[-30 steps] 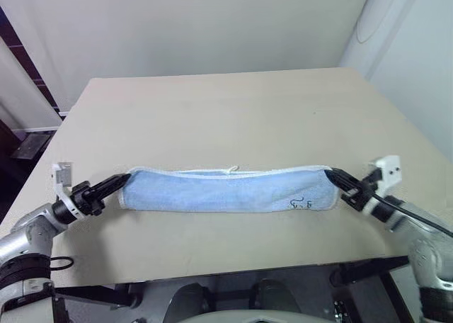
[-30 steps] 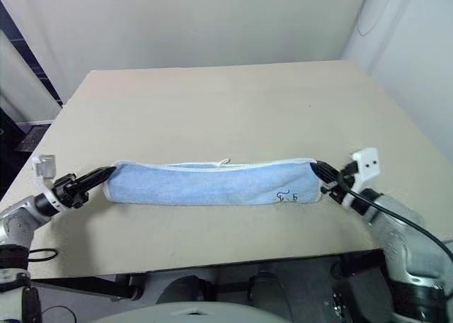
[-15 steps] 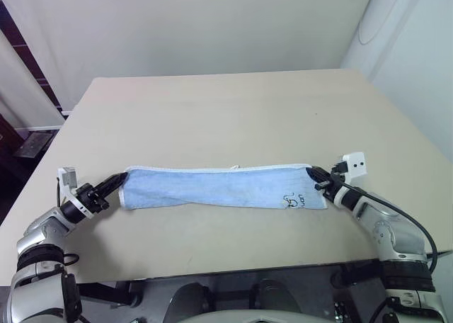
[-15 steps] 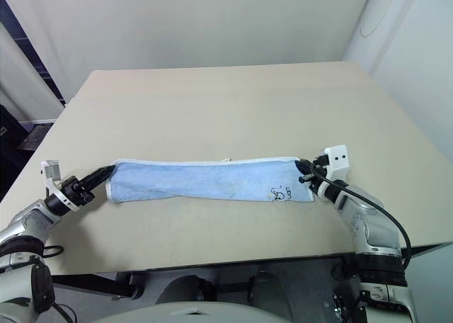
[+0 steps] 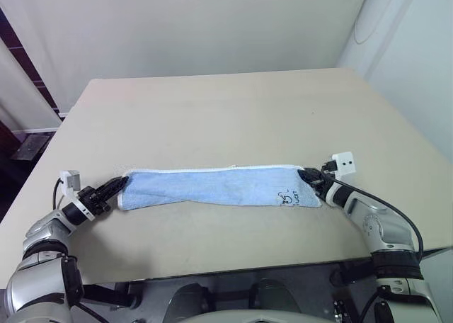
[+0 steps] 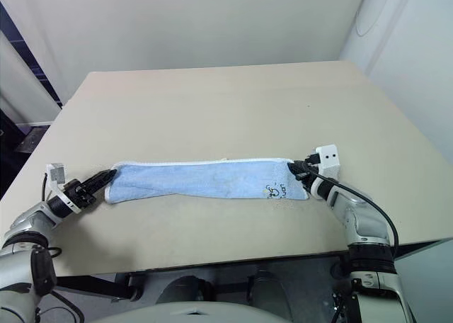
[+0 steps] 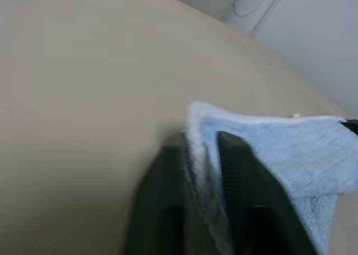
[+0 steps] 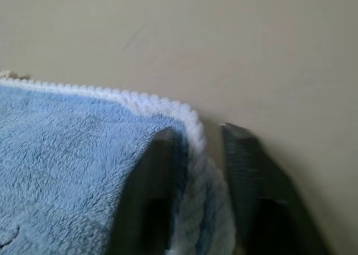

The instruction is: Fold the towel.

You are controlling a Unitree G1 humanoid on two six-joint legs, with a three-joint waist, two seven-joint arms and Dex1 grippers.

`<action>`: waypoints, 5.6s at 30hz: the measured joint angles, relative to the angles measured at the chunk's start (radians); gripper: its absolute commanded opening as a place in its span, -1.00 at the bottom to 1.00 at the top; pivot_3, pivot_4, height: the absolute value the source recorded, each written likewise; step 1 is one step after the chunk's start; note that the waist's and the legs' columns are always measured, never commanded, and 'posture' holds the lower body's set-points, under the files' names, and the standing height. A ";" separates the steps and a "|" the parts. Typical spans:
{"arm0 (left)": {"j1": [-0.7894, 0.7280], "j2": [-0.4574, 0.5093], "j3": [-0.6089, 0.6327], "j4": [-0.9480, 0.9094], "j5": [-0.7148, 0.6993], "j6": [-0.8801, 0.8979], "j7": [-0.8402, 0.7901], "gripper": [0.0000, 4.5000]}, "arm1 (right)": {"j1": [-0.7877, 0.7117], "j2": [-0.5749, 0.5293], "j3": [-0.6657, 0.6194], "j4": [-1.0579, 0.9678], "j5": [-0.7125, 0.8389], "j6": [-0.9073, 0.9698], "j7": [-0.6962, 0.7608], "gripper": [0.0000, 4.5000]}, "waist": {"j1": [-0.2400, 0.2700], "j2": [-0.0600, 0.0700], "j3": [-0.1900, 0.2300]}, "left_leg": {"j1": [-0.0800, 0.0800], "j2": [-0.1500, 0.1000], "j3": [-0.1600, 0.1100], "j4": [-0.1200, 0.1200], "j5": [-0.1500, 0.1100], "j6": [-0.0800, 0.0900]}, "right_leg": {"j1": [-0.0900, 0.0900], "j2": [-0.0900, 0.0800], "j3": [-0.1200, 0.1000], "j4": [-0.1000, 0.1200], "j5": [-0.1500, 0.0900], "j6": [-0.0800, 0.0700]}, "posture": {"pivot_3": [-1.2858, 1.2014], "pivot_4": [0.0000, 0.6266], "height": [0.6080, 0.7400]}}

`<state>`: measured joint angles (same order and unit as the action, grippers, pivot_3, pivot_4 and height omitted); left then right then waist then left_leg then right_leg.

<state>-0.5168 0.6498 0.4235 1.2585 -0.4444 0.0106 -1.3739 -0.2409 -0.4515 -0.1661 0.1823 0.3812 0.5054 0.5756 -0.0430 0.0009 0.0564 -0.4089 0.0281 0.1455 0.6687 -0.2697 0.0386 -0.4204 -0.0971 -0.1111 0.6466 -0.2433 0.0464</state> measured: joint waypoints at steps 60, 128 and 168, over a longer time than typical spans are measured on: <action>0.166 -0.162 -0.089 -0.810 -0.163 0.367 0.075 0.27 | 0.155 -0.026 -0.367 -0.037 1.014 0.639 -0.525 -0.14 | 0.026 -0.001 -0.020 | -0.005 0.003 0.034 -0.019 0.001 0.001 | 0.015 -0.001 0.015 -0.032 -0.010 0.013 | 0.03 -1.00 1.00; 0.103 -0.136 -0.192 -0.696 -0.131 0.379 0.029 0.27 | 0.108 -0.040 0.016 -0.527 0.646 0.512 -0.155 0.93 | 0.028 0.001 -0.019 | -0.011 0.007 0.038 -0.011 -0.001 0.006 | 0.010 0.000 0.017 -0.024 -0.010 0.014 | 0.03 -1.00 1.00; 0.023 -0.528 -0.642 -0.675 0.278 0.017 0.346 -0.99 | -0.068 0.100 0.179 0.080 -0.046 -0.110 -0.019 -0.99 | 0.023 0.002 -0.020 | -0.009 0.008 0.038 -0.001 -0.001 0.015 | 0.008 0.000 0.016 -0.014 -0.009 0.013 | 0.03 -1.00 1.00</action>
<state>-0.4936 0.1214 -0.2183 0.5830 -0.1662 0.0271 -1.0276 -0.3087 -0.3520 0.0133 0.2623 0.3355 0.3951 0.5562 -0.0199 0.0026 0.0364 -0.4181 0.0356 0.1830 0.6676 -0.2711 0.0533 -0.4129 -0.0975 -0.0951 0.6324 -0.2526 0.0598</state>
